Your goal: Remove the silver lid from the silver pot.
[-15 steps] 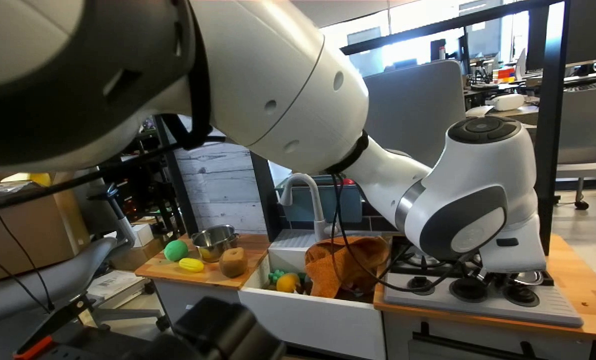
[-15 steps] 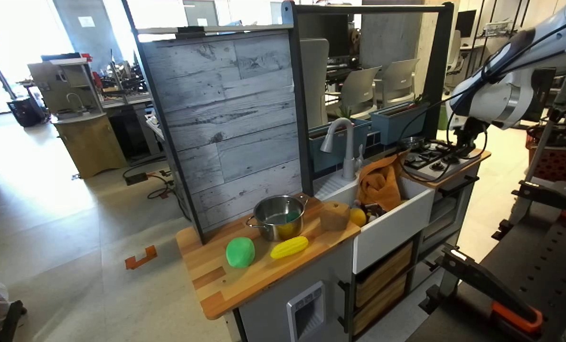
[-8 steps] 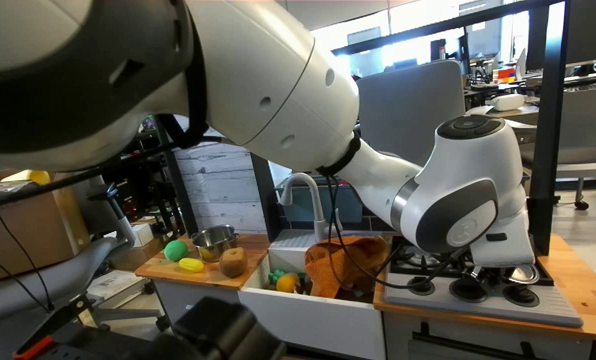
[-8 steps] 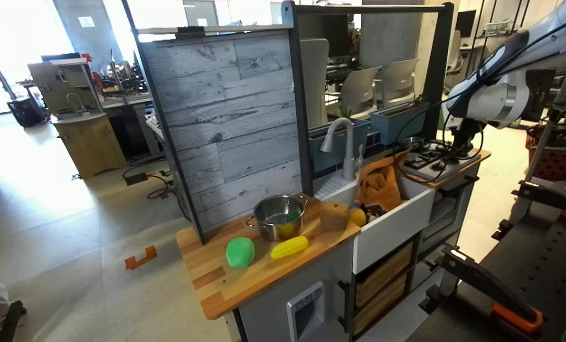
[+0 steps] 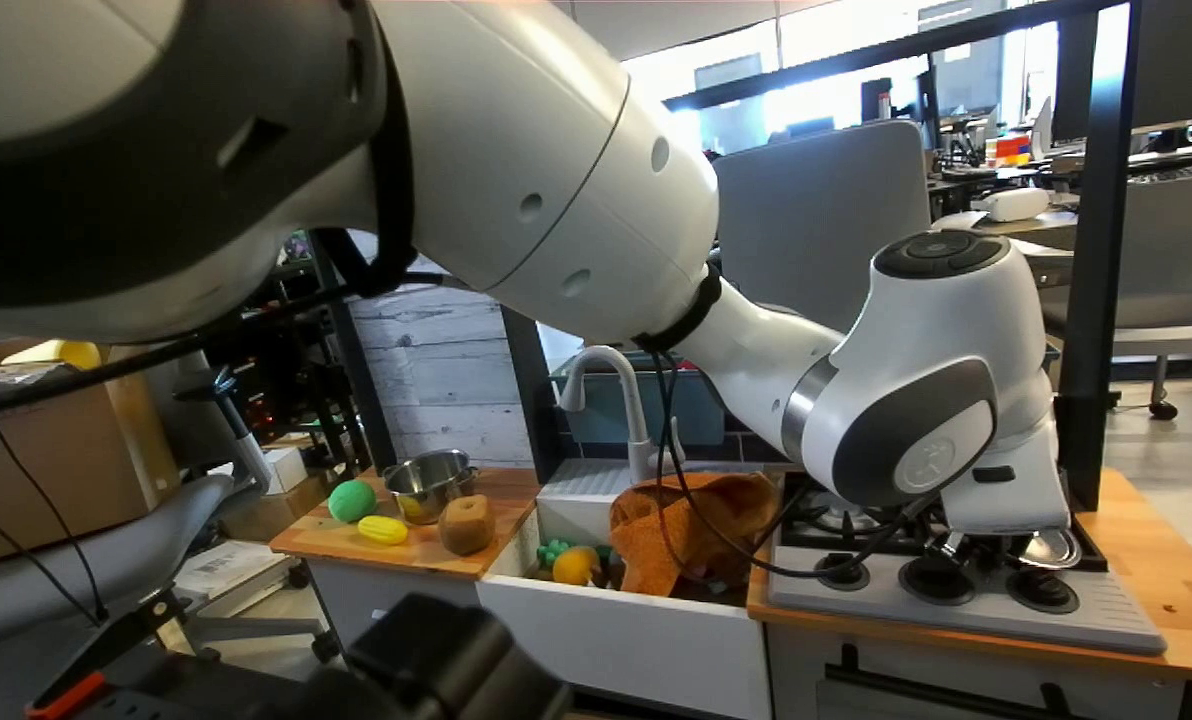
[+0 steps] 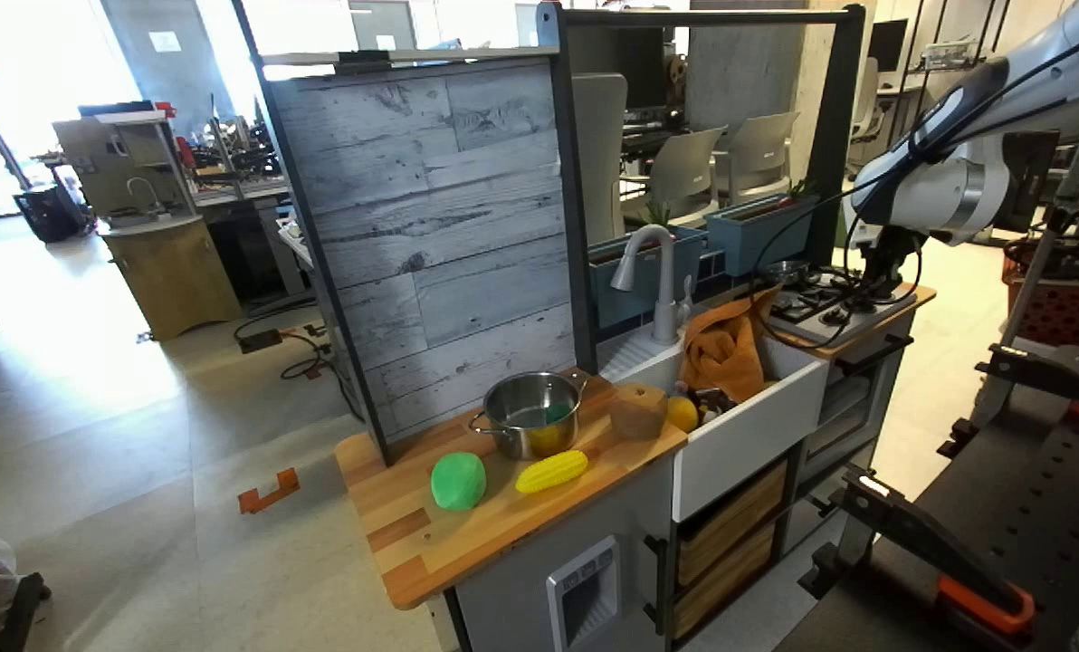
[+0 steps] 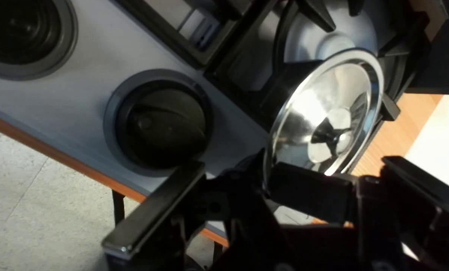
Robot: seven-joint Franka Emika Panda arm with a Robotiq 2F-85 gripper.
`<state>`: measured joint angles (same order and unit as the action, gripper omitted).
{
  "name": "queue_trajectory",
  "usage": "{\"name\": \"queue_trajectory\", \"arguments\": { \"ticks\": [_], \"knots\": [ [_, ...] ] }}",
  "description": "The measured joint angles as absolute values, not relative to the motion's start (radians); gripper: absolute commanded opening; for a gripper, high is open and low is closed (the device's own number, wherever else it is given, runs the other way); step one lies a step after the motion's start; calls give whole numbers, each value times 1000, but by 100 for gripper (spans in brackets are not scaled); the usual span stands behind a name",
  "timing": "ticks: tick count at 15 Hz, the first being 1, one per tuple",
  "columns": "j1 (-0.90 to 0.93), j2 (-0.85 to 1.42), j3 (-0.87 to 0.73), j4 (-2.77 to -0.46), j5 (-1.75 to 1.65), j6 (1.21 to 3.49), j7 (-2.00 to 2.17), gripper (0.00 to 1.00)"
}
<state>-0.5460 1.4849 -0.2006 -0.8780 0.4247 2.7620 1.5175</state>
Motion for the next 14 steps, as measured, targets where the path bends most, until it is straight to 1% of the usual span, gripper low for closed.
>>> {"name": "queue_trajectory", "arguments": {
  "ticks": [5,6,7,9,12,14],
  "knots": [
    [-545,1481,-199,-877,373,2693,1513,68],
    [-545,1481,-200,-872,357,2683,1512,71],
    [-544,1482,-201,-865,341,2672,1512,71],
    [-539,1484,-208,-861,310,2670,1514,80],
    [-513,1483,-244,-883,274,2674,1531,100],
    [-490,1485,-254,-925,258,2671,1541,100]
  ]
}}
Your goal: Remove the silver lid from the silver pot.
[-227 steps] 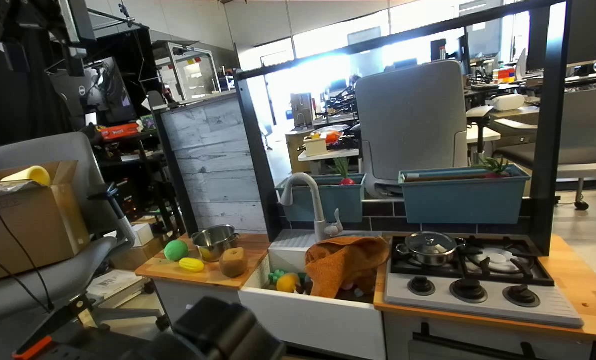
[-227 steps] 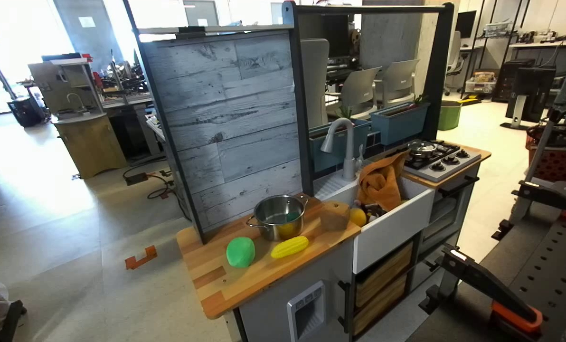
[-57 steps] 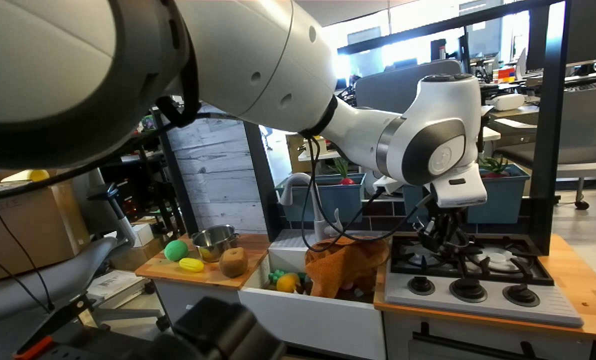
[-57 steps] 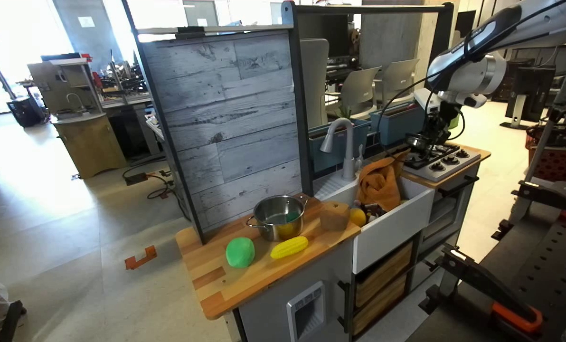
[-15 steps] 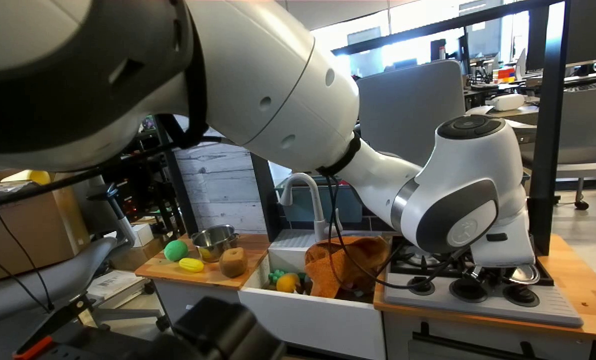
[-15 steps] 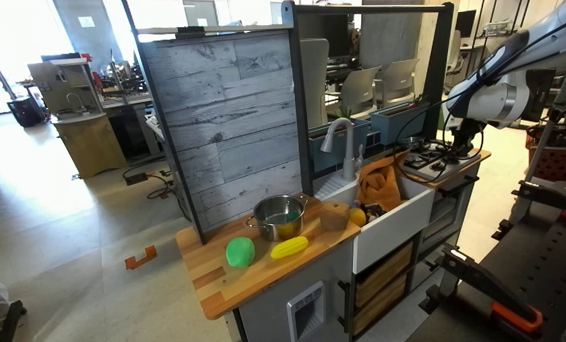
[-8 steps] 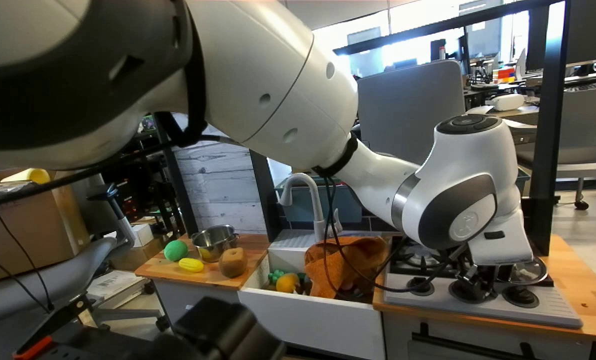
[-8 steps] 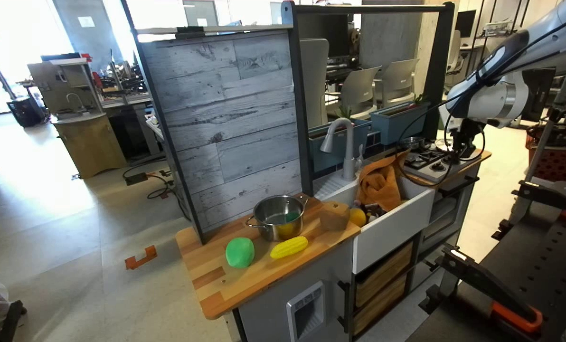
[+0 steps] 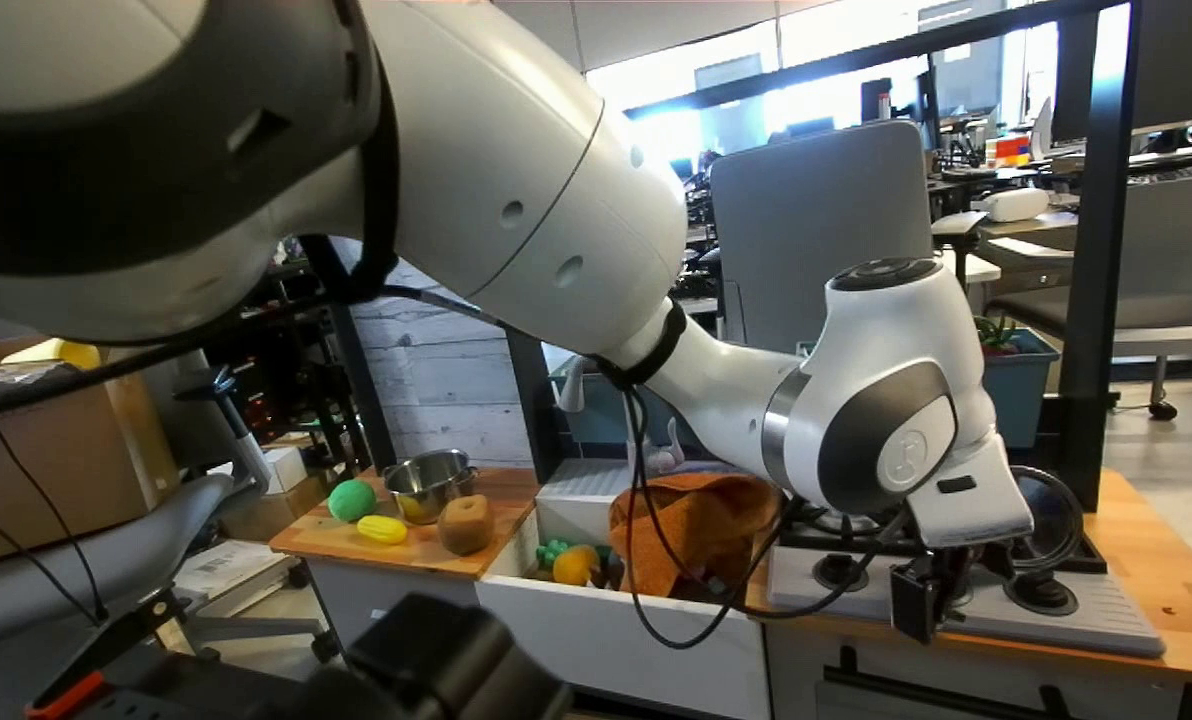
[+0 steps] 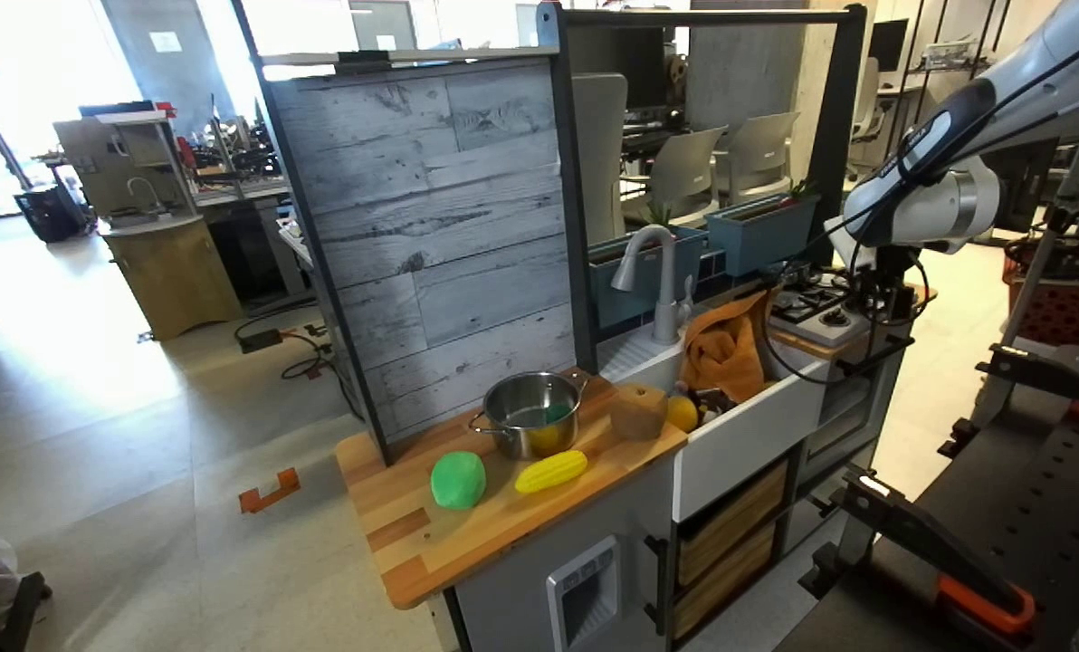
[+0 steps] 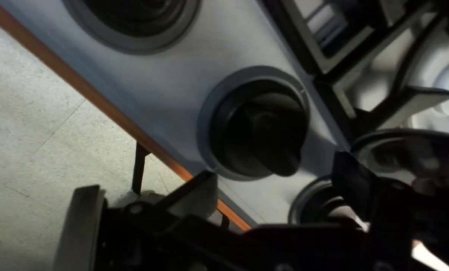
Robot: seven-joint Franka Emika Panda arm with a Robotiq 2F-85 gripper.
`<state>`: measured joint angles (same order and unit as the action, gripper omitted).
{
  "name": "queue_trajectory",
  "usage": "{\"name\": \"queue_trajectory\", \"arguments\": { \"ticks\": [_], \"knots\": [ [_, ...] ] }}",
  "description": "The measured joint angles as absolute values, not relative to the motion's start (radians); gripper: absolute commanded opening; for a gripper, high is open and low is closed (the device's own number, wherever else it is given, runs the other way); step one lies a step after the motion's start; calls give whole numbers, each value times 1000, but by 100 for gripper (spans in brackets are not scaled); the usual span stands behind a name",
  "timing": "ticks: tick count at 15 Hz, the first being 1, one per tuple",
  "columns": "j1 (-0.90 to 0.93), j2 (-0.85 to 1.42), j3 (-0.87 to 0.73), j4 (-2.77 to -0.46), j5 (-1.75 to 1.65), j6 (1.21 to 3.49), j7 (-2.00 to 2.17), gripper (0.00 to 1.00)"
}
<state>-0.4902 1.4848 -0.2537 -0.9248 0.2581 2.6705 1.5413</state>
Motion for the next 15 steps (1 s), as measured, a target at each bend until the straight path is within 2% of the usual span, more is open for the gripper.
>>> {"name": "queue_trajectory", "arguments": {
  "ticks": [15],
  "knots": [
    [-462,1481,-288,-945,243,2658,1554,100]
  ]
}}
